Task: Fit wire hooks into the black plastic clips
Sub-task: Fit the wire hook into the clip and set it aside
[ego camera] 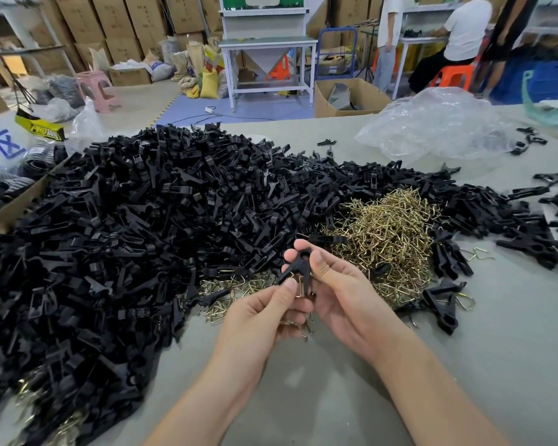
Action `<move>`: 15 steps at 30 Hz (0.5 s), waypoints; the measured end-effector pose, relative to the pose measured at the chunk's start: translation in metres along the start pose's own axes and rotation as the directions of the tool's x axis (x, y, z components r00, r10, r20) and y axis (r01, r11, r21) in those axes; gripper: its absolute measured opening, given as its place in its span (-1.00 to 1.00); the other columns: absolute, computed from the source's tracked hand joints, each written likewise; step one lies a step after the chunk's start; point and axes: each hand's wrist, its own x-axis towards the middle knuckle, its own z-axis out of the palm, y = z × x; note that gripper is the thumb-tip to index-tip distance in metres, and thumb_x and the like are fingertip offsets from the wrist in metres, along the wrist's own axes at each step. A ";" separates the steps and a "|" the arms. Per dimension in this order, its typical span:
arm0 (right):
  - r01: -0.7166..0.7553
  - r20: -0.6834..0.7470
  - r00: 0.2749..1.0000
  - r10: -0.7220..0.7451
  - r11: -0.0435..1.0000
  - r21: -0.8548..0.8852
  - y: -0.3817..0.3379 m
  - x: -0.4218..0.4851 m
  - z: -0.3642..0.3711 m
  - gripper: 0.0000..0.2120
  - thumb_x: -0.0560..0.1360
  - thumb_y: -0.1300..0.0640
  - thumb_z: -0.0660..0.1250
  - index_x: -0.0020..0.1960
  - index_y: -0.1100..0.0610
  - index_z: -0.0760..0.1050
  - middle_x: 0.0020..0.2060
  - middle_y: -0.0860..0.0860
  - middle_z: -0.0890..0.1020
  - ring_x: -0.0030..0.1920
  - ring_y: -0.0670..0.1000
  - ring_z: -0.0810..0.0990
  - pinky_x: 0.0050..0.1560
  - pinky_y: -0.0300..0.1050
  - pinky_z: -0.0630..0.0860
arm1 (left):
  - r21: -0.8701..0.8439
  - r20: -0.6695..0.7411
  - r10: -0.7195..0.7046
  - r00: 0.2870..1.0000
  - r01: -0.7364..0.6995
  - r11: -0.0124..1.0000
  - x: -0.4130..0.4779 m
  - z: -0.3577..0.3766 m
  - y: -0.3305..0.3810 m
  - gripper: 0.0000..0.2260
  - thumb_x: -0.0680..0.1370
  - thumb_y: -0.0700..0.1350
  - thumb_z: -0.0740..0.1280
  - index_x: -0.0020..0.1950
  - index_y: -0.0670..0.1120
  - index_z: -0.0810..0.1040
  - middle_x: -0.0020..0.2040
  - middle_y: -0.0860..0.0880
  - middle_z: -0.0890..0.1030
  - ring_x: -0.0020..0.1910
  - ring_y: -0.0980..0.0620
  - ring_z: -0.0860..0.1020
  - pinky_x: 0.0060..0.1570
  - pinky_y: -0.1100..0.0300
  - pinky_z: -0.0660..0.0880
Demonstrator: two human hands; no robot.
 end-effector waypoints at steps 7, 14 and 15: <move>0.022 0.044 0.999 -0.021 0.999 -0.025 0.001 -0.002 0.000 -0.76 0.58 0.19 0.25 0.16 0.20 0.62 0.04 0.12 0.68 -0.06 0.04 0.66 -0.09 -0.09 0.62 | 0.005 -0.019 -0.007 1.000 0.007 1.000 0.002 -0.002 -0.003 -0.70 0.38 0.08 0.41 -0.16 -0.14 0.75 -0.25 -0.12 0.68 -0.34 0.11 0.57 -0.35 0.25 0.53; -0.025 0.084 0.996 0.027 1.000 -0.019 0.004 -0.004 0.004 -0.73 0.63 0.11 0.20 0.24 0.23 0.50 -0.08 0.11 0.65 -0.40 0.00 0.44 -0.38 -0.05 0.49 | 0.164 0.043 0.197 0.979 -0.201 0.966 -0.001 0.000 -0.005 -0.74 0.46 0.11 0.35 -0.15 -0.03 0.74 -0.24 -0.05 0.70 -0.32 0.13 0.56 -0.31 0.28 0.52; -0.026 0.074 0.997 0.027 0.999 -0.023 0.004 -0.004 0.005 -0.73 0.62 0.10 0.21 0.22 0.21 0.52 -0.10 0.09 0.65 -0.39 0.01 0.42 -0.39 -0.06 0.46 | 0.167 0.048 0.215 0.975 -0.220 0.961 -0.001 0.000 -0.005 -0.75 0.47 0.09 0.34 -0.14 -0.03 0.73 -0.24 -0.04 0.69 -0.32 0.13 0.55 -0.31 0.28 0.52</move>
